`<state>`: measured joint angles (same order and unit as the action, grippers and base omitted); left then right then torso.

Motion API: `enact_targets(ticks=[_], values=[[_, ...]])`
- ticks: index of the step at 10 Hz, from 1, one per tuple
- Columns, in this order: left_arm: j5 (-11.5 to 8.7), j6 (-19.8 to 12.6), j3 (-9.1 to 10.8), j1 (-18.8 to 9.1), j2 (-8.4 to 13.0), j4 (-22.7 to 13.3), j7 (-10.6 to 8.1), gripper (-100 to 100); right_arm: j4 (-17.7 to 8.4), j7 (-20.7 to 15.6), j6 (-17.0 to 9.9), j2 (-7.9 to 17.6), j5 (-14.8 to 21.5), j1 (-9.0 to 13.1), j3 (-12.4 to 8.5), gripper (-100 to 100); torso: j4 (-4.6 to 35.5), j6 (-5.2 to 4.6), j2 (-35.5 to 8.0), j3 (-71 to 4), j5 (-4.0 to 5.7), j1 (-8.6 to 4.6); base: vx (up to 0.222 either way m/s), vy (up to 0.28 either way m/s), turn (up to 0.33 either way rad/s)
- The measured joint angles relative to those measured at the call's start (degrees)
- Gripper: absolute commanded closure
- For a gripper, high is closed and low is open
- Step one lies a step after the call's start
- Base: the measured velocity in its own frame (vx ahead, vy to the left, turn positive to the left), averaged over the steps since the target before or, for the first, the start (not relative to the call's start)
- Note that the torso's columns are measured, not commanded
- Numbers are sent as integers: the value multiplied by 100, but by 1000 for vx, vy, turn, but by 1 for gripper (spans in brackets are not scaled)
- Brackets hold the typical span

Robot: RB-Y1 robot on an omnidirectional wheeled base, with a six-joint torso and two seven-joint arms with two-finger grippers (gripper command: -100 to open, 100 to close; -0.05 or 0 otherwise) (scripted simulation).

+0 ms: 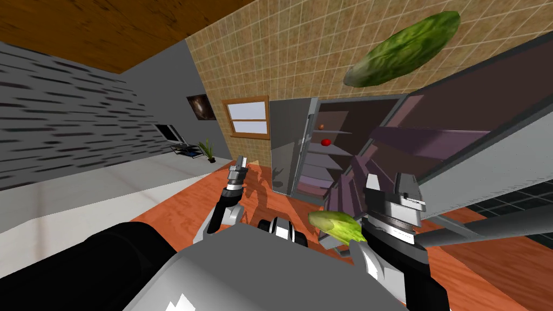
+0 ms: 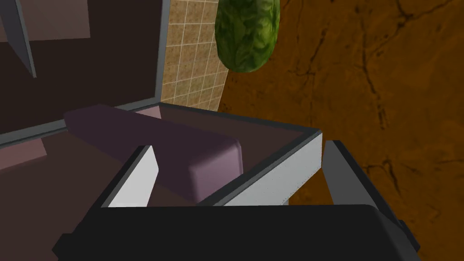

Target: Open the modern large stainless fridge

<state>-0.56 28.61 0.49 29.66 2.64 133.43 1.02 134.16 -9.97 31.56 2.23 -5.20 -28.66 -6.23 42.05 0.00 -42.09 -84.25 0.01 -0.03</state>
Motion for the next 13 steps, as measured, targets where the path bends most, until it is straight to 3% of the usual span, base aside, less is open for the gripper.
enact_targets(ticks=[4, 7, 13], values=[[0, 0, 0, 0, 0, 0, 0, 0, -284, -376, 245, 706, 7, -538, -700, -100, 18, 12, 4, -44, 4, -8, 3, -8, 36], [0, 0, 0, 0, 0, 0, 0, 0, -452, -627, 325, 969, 27, -715, -1155, -100, 23, 0, -17, -33, -2, 5, 13, -8, 32], [0, 0, 0, 0, 0, 0, 0, 0, -779, -1126, 611, 1557, 27, -1362, -2117, -100, 23, 1, -18, -32, 0, 3, 6, -7, 35]])
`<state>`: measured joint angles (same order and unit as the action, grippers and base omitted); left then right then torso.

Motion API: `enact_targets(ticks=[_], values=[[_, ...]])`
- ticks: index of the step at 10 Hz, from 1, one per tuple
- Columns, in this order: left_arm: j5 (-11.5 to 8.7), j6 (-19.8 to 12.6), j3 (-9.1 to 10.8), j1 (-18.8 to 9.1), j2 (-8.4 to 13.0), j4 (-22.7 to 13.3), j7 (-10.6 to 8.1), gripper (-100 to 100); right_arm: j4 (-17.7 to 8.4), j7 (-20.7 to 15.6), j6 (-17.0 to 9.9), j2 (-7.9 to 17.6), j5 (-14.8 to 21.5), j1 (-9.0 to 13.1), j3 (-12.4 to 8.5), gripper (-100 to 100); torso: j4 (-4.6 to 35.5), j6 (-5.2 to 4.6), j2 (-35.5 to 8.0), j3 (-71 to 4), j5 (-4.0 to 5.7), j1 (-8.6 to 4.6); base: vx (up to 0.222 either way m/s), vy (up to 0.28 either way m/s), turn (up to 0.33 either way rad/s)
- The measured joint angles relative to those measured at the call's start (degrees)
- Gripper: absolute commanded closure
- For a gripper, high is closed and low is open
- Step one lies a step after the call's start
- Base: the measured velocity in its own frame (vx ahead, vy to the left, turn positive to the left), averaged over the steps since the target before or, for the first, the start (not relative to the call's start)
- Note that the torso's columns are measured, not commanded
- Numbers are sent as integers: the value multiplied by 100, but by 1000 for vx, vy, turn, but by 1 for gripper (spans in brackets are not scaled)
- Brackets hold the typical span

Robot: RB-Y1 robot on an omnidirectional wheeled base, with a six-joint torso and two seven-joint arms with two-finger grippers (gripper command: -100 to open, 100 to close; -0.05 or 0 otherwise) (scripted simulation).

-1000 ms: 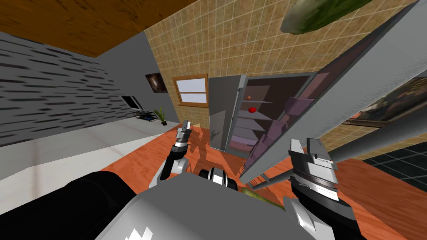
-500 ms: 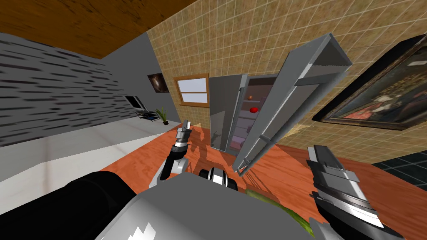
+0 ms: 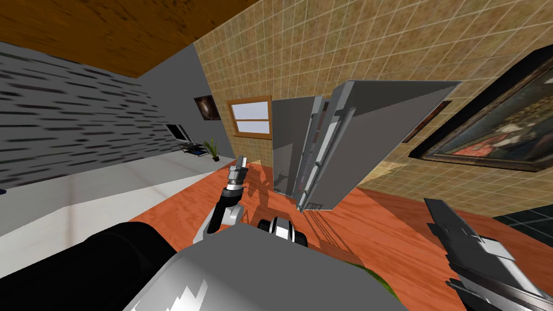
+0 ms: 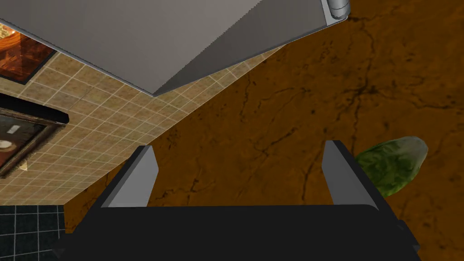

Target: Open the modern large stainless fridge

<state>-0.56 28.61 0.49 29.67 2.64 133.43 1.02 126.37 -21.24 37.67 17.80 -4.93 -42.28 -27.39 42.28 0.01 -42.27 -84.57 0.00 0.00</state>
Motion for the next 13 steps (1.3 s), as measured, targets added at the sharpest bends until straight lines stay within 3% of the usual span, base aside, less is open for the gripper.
enact_targets(ticks=[13], values=[[0, 0, 0, 0, 0, 0, 0, 0, -907, -1459, 708, 1542, 85, -1675, -2256, -100, 0, 0, -2, 0, 0, 0, 4, -15, 26]])
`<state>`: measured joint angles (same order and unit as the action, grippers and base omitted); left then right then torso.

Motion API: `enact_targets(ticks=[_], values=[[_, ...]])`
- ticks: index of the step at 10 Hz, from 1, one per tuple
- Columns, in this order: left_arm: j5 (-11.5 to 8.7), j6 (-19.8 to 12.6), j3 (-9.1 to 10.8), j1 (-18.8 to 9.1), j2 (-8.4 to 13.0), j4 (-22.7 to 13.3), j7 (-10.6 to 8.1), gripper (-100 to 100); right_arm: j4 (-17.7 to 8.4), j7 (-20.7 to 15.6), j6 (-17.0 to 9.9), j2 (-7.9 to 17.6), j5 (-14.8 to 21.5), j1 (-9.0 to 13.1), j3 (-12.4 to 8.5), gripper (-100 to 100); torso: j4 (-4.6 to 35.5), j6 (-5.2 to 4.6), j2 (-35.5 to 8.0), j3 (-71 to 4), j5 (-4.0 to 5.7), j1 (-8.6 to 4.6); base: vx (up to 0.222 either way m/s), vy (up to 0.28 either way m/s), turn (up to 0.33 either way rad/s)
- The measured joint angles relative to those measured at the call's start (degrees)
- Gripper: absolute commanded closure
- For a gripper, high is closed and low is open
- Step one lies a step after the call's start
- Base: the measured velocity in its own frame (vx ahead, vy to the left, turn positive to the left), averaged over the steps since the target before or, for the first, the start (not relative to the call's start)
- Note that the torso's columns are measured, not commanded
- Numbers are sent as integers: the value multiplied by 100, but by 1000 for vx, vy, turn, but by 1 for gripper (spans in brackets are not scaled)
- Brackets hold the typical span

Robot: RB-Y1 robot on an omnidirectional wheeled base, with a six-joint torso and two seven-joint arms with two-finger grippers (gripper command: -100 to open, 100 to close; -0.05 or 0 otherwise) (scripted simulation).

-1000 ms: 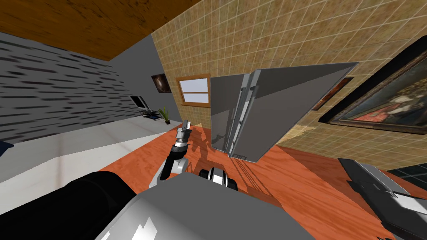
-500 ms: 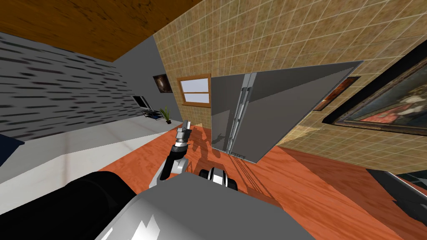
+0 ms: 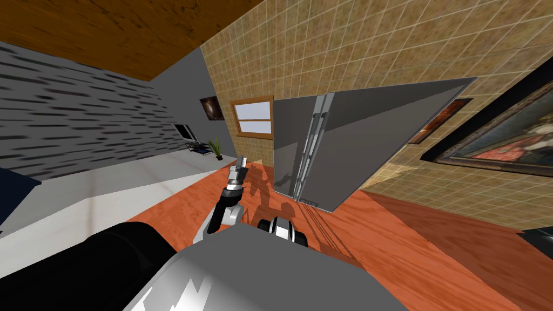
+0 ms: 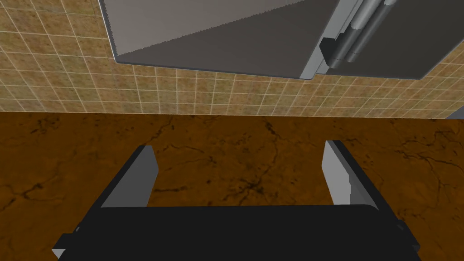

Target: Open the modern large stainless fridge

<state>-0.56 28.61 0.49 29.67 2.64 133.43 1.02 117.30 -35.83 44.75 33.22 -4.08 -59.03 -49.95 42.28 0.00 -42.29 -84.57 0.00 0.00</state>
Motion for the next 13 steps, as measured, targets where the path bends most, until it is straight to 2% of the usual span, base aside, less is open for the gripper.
enact_targets(ticks=[3, 6, 13], values=[[0, 0, 0, 0, 0, 0, 0, 0, -181, -363, 139, 328, 41, -385, -523, -100, 0, 0, 1, 1, 1, 1, -4, -25, 5], [0, 0, 0, 0, 0, 0, 0, 0, -464, -764, 305, 768, 99, -820, -1048, -100, 0, 0, -1, 1, 0, -1, -9, -28, -4], [0, 0, 0, 0, 0, 0, 0, 0, -955, -1738, 533, 1590, 277, -1692, -2119, -100, 0, 0, 1, 0, 2, 0, -14, -37, -25]])
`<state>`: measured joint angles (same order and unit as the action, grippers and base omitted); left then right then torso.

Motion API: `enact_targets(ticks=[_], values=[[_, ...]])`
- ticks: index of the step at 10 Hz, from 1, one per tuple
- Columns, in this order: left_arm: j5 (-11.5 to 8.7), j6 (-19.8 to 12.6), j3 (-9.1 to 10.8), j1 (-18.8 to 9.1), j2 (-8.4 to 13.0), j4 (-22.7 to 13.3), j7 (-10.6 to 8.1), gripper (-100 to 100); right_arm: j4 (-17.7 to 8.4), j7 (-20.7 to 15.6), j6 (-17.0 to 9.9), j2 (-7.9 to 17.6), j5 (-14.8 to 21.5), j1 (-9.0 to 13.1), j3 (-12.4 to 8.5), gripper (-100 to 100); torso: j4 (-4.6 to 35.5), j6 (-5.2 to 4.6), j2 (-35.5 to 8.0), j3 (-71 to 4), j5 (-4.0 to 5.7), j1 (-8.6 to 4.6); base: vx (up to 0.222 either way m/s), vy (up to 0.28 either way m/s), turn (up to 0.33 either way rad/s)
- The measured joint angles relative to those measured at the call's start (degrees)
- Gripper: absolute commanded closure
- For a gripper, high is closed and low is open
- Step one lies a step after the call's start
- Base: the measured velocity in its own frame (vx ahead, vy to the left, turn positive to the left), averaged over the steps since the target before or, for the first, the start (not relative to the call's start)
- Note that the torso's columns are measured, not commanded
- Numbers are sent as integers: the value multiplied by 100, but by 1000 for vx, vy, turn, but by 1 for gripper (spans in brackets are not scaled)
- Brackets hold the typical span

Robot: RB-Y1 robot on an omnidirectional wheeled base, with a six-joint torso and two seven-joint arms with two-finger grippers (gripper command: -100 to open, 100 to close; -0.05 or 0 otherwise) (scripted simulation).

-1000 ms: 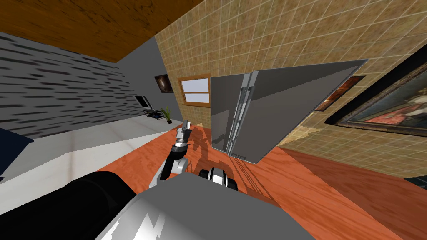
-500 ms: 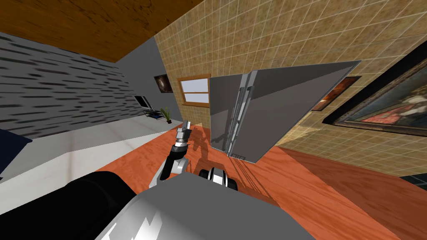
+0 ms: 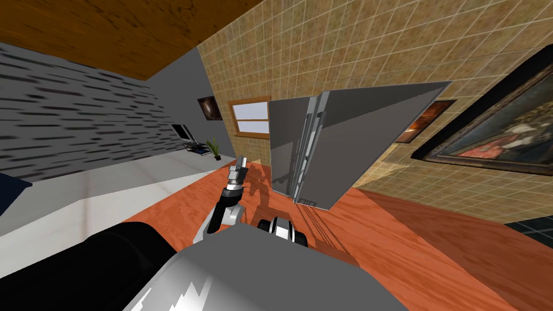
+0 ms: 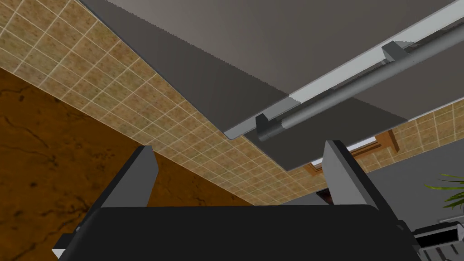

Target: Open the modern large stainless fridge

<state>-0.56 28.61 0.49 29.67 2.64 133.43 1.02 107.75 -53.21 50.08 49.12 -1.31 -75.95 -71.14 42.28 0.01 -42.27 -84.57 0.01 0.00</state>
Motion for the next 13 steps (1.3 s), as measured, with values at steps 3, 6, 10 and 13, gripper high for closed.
enact_targets(ticks=[3, 6, 10, 13], values=[[0, 0, 0, 0, 0, 0, 0, 0, -371, -438, 150, 429, 106, -386, -452, -100, 1, -2, -4, 1, -3, 2, -21, -35, -40], [0, 0, 0, 0, 0, 0, 0, 0, -610, -855, 206, 780, 199, -685, -836, -100, 0, 0, 0, 0, 1, -3, -23, -55, -57], [0, 0, 0, 0, 0, 0, 0, 0, -935, -1431, 279, 1246, 350, -1103, -1331, -100, 0, 0, 0, 0, -2, 4, -26, -46, -56], [0, 0, 0, 0, 0, 0, 0, 0, -1197, -1846, 337, 1631, 473, -1441, -1752, -100, 0, -1, -2, 0, -1, -6, -27, -51, -52]])
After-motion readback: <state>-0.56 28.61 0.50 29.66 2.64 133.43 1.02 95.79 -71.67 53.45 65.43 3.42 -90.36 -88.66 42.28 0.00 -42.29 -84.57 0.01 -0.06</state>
